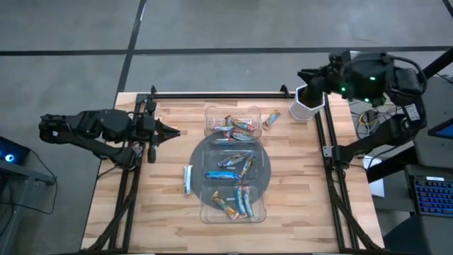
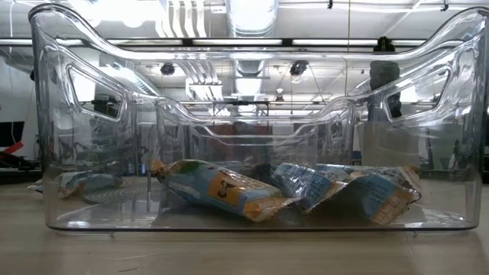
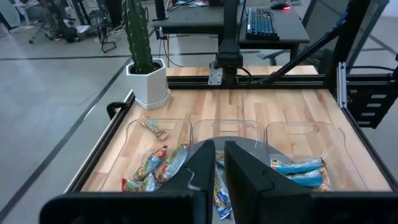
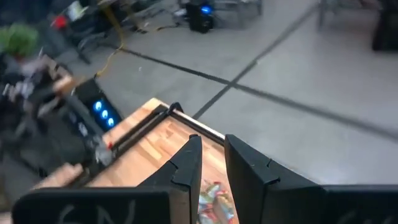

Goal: Pick and place Granola Bars by type
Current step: Put the yellow granola bar into the bottom transparent bin

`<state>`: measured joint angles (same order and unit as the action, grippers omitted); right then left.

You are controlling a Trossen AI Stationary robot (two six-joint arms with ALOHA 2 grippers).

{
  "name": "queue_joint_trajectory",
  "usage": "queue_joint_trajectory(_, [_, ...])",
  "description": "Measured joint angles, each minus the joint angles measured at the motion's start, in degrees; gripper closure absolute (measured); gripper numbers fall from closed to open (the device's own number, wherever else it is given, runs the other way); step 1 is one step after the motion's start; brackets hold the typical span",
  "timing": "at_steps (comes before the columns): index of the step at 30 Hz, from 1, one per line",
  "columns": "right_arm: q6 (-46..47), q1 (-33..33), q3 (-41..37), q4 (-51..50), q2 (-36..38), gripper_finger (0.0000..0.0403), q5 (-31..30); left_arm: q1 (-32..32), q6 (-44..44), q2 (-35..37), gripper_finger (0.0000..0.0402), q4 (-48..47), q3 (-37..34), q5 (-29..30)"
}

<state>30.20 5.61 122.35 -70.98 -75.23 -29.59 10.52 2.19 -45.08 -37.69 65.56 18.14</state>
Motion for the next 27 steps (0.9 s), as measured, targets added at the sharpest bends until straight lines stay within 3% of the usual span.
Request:
queue_joint_trajectory(4, [13.5, 3.1, 0.0, -1.2, -2.3, 0.0337, -0.4, 0.0, 2.3, 0.0, 0.0384, 0.0, 0.0, 0.0])
queue_joint_trajectory(10, [17.4, 4.9, -0.4, -2.6, -4.7, 0.0330, -0.3, 0.0, 2.8, 0.0, 0.0384, 0.0, 0.0, 0.0])
queue_joint_trajectory(18, [31.1, 5.2, -0.6, -6.6, -10.6, 0.0332, -0.5, 0.0, 4.2, 0.0, 0.0384, 0.0, 0.0, 0.0])
queue_joint_trajectory(23, [42.5, 5.2, -0.7, -10.8, -16.1, 0.0327, -5.8, 0.0, 4.3, 0.0, 0.0384, -0.1, 0.0, 0.0])
queue_joint_trajectory(27, [50.5, 6.0, -0.7, -11.2, -19.9, 0.0319, -6.4, 0.0, 4.3, 0.1, 0.0384, -0.5, 0.0, 0.0])
